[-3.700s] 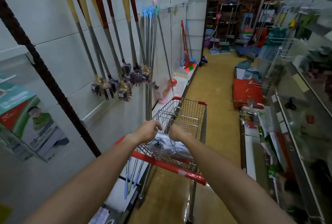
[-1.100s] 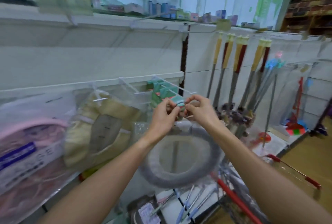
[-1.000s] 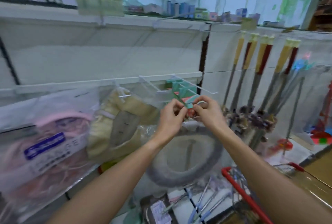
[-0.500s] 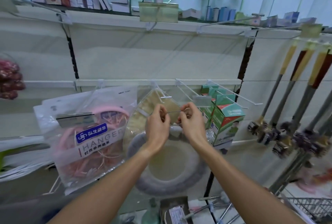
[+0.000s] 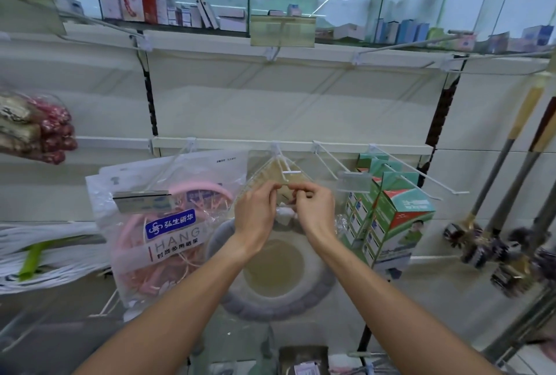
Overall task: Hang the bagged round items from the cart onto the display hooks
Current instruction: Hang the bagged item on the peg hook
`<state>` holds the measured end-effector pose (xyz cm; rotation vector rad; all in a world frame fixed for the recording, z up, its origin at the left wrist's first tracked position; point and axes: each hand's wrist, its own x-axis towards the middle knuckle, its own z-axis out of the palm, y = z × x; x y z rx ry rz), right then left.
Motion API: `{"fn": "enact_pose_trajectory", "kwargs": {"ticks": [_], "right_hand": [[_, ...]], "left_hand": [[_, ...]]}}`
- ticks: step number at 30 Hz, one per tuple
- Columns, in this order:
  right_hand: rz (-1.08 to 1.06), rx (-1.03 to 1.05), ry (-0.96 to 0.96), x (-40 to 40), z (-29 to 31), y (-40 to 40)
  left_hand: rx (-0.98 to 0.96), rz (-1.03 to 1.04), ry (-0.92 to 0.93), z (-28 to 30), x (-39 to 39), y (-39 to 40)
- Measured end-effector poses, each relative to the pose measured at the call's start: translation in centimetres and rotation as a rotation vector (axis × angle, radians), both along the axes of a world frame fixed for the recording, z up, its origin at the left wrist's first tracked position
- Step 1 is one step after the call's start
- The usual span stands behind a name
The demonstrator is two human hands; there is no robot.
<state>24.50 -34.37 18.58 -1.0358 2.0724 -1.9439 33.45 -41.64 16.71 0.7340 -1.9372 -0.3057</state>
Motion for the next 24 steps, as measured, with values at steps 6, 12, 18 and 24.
{"fn": "enact_pose_trajectory", "kwargs": {"ticks": [6,12,18,24], "right_hand": [[-0.038,-0.018,0.091,-0.3,0.1,-2.2],[-0.062,0.002,0.110,-2.1,0.3,-4.1],[-0.018,0.048,0.036,-4.7,0.0,-6.9],[0.014,0.029,-0.001,-6.6,-0.3,-10.3]], "left_hand": [[-0.031,0.083,-0.037,0.7,-1.2,-0.6],[-0.051,0.103,-0.095,1.8,-2.3,-1.9],[0.005,0.099,-0.171,2.5,-3.6,-3.6],[0.045,0.091,-0.192,2.6,-5.3,-6.3]]}}
